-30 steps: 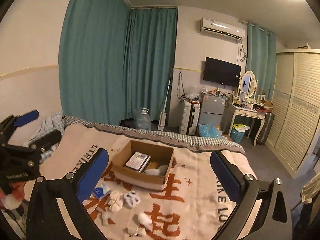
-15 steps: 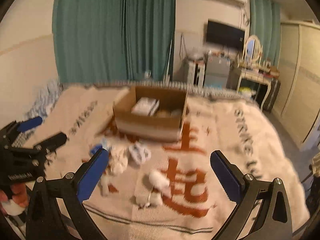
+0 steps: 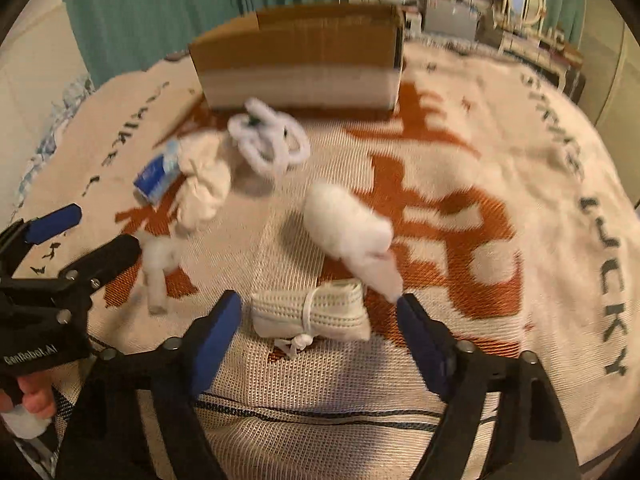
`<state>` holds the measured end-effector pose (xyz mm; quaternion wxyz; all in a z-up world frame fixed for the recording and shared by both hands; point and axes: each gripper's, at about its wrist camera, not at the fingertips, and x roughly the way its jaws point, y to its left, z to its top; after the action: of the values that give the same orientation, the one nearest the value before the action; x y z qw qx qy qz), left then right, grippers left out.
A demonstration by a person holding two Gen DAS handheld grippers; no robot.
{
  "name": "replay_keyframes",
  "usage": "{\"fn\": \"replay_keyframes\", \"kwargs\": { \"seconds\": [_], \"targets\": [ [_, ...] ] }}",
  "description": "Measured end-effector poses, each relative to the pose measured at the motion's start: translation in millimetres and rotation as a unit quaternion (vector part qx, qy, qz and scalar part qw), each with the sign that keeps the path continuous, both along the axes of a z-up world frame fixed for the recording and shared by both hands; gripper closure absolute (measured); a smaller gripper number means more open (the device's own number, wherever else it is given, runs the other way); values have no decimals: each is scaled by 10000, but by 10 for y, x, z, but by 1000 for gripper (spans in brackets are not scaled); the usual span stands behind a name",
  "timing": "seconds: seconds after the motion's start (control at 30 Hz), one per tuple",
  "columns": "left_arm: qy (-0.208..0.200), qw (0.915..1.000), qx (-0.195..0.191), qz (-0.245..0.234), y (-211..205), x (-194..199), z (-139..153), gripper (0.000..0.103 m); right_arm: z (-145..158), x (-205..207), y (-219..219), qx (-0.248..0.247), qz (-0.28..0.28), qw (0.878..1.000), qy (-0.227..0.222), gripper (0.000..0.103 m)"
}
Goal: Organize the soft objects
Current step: 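Grasp the white plastic piece with the left tool while the right grasps the white sock bundle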
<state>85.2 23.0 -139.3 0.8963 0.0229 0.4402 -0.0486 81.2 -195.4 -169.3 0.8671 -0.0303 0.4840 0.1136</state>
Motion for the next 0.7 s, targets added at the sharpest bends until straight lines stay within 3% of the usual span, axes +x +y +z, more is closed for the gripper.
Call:
{"fn": "replay_keyframes", "kwargs": {
  "seconds": [0.1, 0.17, 0.33, 0.47, 0.57, 0.67, 0.7],
  "targets": [
    [267, 9996, 48, -90, -35, 20, -144, 10, -36, 8, 13, -39, -31, 10000, 66, 46],
    [426, 9990, 2, -147, -30, 29, -228, 22, -19, -7, 16, -66, -63, 10000, -4, 47],
    [560, 9974, -325, -330, -45, 83, -284, 36, 42, -28, 77, -153, -15, 9998, -130, 47],
    [635, 9965, -487, -260, -24, 169, -329, 37, 55, -43, 136, -218, 96, 9996, -165, 47],
    [659, 9955, -660, -193, 35, 188, -330, 54, 86, -65, 149, -234, 133, 9994, -211, 47],
    [711, 9931, -862, -347, 47, 146, -301, 81, 114, -119, 178, -220, 226, 9993, -223, 47],
    [680, 9937, -817, -344, 36, 119, -274, 81, 132, -152, 195, -205, 277, 9991, -240, 47]
  ]
}}
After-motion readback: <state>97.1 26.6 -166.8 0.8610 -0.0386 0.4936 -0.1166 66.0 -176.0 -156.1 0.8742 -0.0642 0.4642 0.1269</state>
